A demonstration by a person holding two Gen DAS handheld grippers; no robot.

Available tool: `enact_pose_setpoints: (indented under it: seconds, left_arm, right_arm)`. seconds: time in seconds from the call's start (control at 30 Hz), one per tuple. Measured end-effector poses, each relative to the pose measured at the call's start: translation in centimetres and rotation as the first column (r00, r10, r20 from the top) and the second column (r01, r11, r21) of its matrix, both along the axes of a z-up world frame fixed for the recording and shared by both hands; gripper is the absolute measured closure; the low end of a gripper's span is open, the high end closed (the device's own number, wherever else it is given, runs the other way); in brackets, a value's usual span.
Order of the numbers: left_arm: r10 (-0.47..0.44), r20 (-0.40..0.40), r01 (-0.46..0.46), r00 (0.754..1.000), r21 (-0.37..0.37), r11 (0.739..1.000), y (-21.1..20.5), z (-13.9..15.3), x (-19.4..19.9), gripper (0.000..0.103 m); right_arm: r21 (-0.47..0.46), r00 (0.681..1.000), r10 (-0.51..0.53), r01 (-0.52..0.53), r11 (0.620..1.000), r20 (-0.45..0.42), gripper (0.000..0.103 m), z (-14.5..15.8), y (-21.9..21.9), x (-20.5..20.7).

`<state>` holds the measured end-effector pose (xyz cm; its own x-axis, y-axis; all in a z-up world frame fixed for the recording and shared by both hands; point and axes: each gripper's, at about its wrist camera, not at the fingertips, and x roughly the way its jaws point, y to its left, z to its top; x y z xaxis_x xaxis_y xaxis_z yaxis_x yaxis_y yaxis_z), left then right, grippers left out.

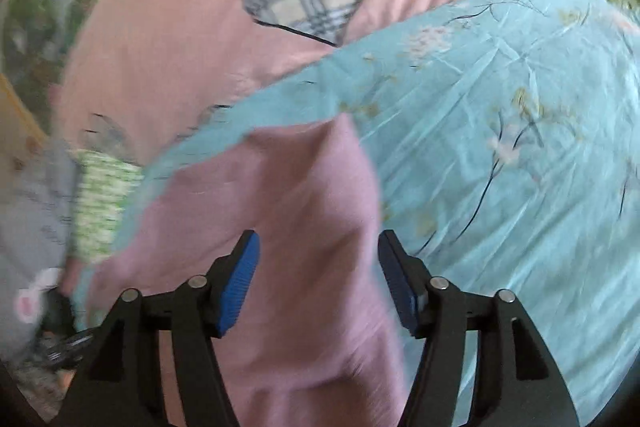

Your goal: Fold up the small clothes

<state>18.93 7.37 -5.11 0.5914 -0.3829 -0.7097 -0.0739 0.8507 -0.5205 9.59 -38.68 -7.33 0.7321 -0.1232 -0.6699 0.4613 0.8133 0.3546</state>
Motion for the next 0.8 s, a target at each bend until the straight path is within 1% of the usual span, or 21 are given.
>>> enact_pose_setpoints:
  seconds: [0.03,0.07,0.1,0.13,0.17,0.2,0.23,0.27,0.33,0.37,0.4,0.47,0.53,0.6,0.63,0.7,0.77,0.8]
  left_arm:
    - [0.000,-0.003,0.000,1.000,0.005,1.000,0.0,-0.2,0.2,0.088]
    - [-0.010,-0.005,0.010,1.000,0.021,1.000,-0.5,-0.3,0.4,0.094]
    - [-0.021,0.000,0.021,1.000,0.036,0.999,-1.0,-0.3,0.4,0.097]
    - [-0.032,0.014,0.031,0.999,0.057,0.998,-1.6,0.0,0.5,0.097]
    - [-0.047,0.038,0.043,0.998,0.081,0.996,-2.2,0.7,0.6,0.098]
    - [-0.068,0.076,0.060,0.995,0.101,0.993,-3.0,1.7,0.8,0.098]
    - [-0.085,0.110,0.073,0.990,0.109,0.991,-3.4,2.6,0.9,0.098]
    - [-0.100,0.142,0.085,0.985,0.114,0.990,-3.9,3.5,1.2,0.098]
    - [-0.135,0.187,0.111,0.973,0.133,0.985,-5.3,4.9,2.4,0.098]
    - [-0.151,0.192,0.124,0.970,0.146,0.982,-5.8,5.1,2.9,0.098]
    - [-0.168,0.190,0.136,0.967,0.174,0.975,-6.5,4.9,3.7,0.098]
    - [-0.178,0.161,0.140,0.971,0.220,0.965,-7.0,3.7,4.8,0.098]
    - [-0.167,0.097,0.143,0.981,0.214,0.966,-6.4,1.8,5.4,0.098]
    - [-0.160,0.060,0.145,0.985,0.207,0.968,-5.7,0.7,5.1,0.096]
    - [-0.156,0.055,0.142,0.986,0.206,0.968,-5.2,0.4,4.9,0.088]
    - [-0.132,0.037,0.122,0.991,0.205,0.971,-4.3,0.1,4.2,0.082]
    - [-0.115,0.040,0.106,0.993,0.185,0.977,-3.3,0.1,3.6,0.082]
    - [-0.104,0.043,0.095,0.994,0.179,0.979,-2.9,0.3,3.4,0.082]
  right_arm:
    - [-0.003,1.000,0.003,-0.003,1.000,-0.021,0.039,-0.6,-0.7,1.1]
    - [0.005,0.999,0.013,-0.012,1.000,-0.044,0.039,-1.0,-1.0,2.2]
    - [0.017,0.997,0.023,-0.022,1.000,-0.068,0.039,-1.3,-1.2,3.1]
    - [0.049,0.993,0.061,-0.056,0.997,-0.102,0.042,-2.1,-1.4,4.3]
    - [0.072,0.990,0.091,-0.083,0.994,-0.112,0.082,-2.3,-1.5,4.8]
    - [0.074,0.989,0.093,-0.084,0.994,-0.119,0.094,-1.9,-1.9,4.9]
    - [0.038,0.993,0.053,-0.050,0.998,-0.107,0.094,-0.4,-2.5,4.4]
    - [0.004,0.997,0.009,-0.009,1.000,-0.075,0.095,1.8,-3.6,3.5]
    - [0.001,0.998,-0.060,0.060,0.998,-0.017,0.095,5.2,-6.1,1.6]
    - [0.003,0.997,-0.082,0.082,0.997,-0.008,0.095,5.9,-6.9,0.9]
    - [0.009,0.996,-0.087,0.087,0.996,-0.012,0.095,6.2,-7.4,0.6]
    - [-0.003,0.996,-0.077,0.077,0.997,-0.048,0.095,5.9,-7.4,0.8]
    - [-0.032,0.994,-0.061,0.058,0.998,-0.090,0.095,5.4,-6.8,1.3]
    - [-0.053,0.991,-0.062,0.056,0.997,-0.115,0.095,5.2,-6.3,1.6]
    - [-0.062,0.990,-0.061,0.054,0.997,-0.125,0.095,5.2,-6.1,1.6]
    - [-0.056,0.987,-0.063,0.056,0.997,-0.145,0.093,5.3,-6.2,1.6]
    - [-0.062,0.983,-0.091,0.082,0.995,-0.160,0.087,5.6,-6.0,1.4]
    - [-0.081,0.982,-0.119,0.107,0.991,-0.150,0.087,6.3,-5.8,0.9]
